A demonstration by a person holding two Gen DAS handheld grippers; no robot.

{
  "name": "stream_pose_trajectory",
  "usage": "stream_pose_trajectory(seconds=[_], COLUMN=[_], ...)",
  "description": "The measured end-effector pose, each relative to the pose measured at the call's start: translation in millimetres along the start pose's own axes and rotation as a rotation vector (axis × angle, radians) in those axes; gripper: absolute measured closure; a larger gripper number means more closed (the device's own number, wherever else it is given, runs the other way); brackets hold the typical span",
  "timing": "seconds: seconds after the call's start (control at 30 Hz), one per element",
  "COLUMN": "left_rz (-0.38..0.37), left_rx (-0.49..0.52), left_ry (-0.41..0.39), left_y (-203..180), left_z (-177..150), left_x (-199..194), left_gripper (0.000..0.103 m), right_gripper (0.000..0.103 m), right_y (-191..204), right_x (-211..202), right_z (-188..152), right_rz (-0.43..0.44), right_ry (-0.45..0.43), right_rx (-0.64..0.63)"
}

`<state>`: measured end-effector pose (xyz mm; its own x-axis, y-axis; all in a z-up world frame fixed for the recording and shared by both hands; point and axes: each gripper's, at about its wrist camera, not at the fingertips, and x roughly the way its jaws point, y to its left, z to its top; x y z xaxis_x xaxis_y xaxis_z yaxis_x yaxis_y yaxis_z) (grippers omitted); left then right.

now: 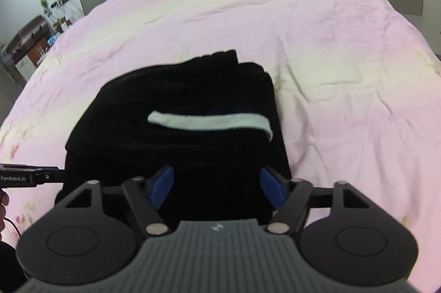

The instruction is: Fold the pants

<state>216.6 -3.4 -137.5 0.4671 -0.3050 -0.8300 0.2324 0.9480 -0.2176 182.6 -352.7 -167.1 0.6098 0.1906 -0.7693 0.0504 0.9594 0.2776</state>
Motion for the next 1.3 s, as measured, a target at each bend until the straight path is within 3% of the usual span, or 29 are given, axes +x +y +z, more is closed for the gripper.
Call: stream_pose_trajectory(seconds=[0.03,0.2,0.53,0.9,1.03,1.2,1.3], left_rz=[-0.006,0.010,-0.069,-0.105,-0.137,-0.245,-0.247], left_rx=[-0.003,-0.032,-0.105,-0.081,-0.094,-0.174,-0.188], left_ry=[-0.022,-0.011,0.036,0.057,0.072,0.127,0.137], left_y=[3,11,20,10,15,37,36], left_z=[5,32,43,50,49,50,52], left_x=[-3,13,51,82,95,112,107], left_gripper=[0.017,0.016,0.010,0.004,0.002,0.002,0.008], right_gripper=[0.026,0.026,0.026,0.025,0.030,0.042,0.048], right_y=[-6,-35,-85,-96,-95,-87,-74], right_x=[-1,26,89,130,134,127,117], right_z=[7,32,37,32,30,32,38], right_rz=[0.002,-0.020,0.221,0.359,0.375,0.367,0.340], right_ry=[-0.001,0.075,0.182,0.246,0.246,0.238,0.224], right_rx=[0.010,0.066,0.330,0.424,0.442,0.423,0.397])
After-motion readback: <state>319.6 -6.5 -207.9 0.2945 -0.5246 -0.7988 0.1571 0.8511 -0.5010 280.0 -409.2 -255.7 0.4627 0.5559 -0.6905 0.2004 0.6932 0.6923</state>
